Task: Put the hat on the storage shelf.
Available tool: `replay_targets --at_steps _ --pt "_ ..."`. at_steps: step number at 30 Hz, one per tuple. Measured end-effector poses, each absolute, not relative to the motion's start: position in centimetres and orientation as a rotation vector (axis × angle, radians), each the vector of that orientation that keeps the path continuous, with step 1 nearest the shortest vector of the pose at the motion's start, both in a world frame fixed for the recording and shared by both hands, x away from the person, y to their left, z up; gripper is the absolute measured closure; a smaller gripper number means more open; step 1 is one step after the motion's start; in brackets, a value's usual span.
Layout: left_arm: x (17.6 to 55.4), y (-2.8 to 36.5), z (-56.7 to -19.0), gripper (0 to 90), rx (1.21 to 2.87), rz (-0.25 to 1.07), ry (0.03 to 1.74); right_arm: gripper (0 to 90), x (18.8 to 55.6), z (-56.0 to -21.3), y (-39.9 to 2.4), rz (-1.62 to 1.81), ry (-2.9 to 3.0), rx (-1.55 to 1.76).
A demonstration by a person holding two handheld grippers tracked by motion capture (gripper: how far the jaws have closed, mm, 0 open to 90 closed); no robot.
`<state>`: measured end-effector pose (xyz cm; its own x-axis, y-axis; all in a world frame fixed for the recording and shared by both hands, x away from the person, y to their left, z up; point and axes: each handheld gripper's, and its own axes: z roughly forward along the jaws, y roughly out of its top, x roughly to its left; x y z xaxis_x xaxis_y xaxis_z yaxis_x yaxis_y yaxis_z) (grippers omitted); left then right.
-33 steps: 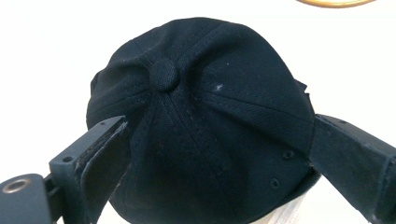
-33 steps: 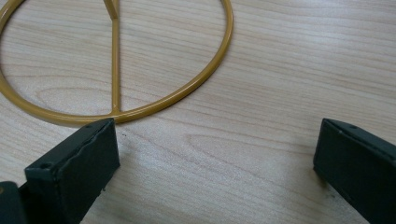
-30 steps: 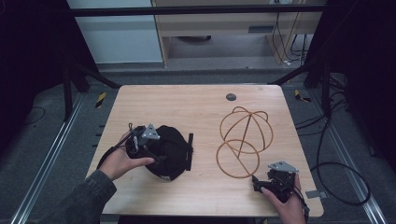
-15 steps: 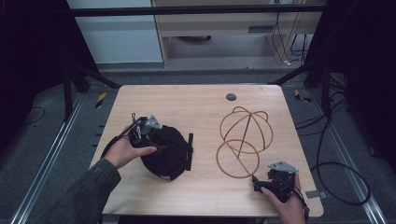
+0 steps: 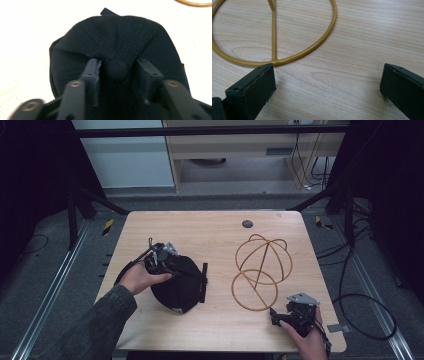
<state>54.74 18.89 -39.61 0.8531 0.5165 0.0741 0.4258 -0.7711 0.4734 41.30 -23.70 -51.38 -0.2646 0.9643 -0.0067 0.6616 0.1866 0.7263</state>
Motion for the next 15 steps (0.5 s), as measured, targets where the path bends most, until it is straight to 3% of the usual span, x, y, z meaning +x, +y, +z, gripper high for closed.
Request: replay_targets --at_steps 4,15 --pt "54.6 19.1 -39.5 70.4 2.567 0.249 0.694 0.4 41.3 -51.4 -23.7 0.852 2.001 1.52" --pt "54.1 19.6 -37.9 72.7 2.505 0.272 0.687 0.3 41.4 -51.3 -23.7 0.859 1.997 1.53"
